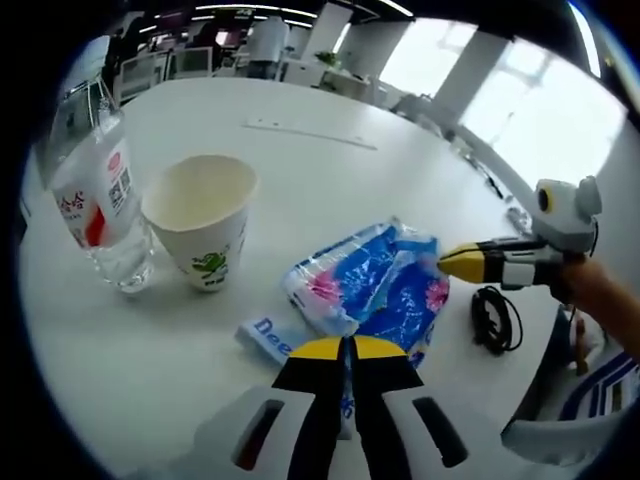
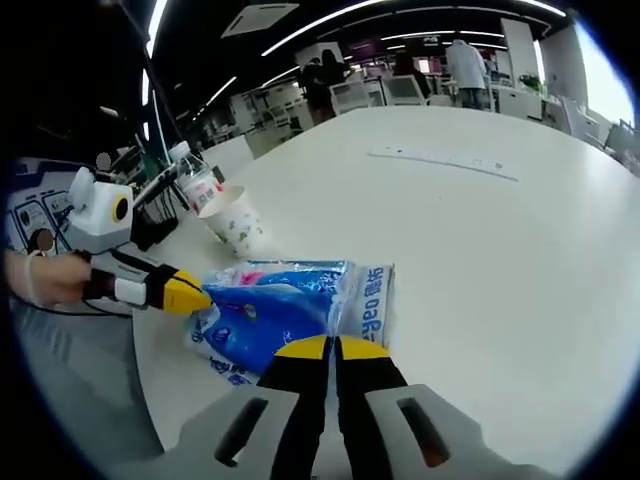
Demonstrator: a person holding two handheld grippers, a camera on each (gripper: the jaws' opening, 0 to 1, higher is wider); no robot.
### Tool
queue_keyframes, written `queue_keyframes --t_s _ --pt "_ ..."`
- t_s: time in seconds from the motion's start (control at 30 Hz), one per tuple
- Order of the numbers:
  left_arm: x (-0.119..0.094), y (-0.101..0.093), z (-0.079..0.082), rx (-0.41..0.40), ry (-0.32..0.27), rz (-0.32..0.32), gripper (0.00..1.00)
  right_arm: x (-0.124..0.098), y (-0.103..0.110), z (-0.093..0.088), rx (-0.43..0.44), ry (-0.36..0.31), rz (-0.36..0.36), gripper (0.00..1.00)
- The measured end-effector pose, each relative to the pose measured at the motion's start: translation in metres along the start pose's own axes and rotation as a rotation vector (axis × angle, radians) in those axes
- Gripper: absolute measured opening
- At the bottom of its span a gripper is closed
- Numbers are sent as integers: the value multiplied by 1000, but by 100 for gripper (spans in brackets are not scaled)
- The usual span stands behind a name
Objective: Arrange the tabletop items into an orderly group along one side of the table until the central work area is clear of visible clutter.
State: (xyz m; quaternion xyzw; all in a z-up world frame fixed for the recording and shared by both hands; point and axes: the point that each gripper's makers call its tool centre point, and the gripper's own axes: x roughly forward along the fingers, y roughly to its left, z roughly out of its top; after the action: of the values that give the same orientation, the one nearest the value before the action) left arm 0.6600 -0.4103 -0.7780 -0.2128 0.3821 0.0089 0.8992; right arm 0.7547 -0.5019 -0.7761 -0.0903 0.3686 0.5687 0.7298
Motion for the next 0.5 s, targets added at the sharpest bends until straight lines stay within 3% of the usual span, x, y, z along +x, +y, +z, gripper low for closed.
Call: queue_keyframes --t_s 0.37,0.5 --pt "-3 -1 11 13 -22 -6 0 -8 1 9 4 -31 -12 0" --pt "-8 -10 13 21 -33 -16 0 -15 -1 12 5 -43 -24 0"
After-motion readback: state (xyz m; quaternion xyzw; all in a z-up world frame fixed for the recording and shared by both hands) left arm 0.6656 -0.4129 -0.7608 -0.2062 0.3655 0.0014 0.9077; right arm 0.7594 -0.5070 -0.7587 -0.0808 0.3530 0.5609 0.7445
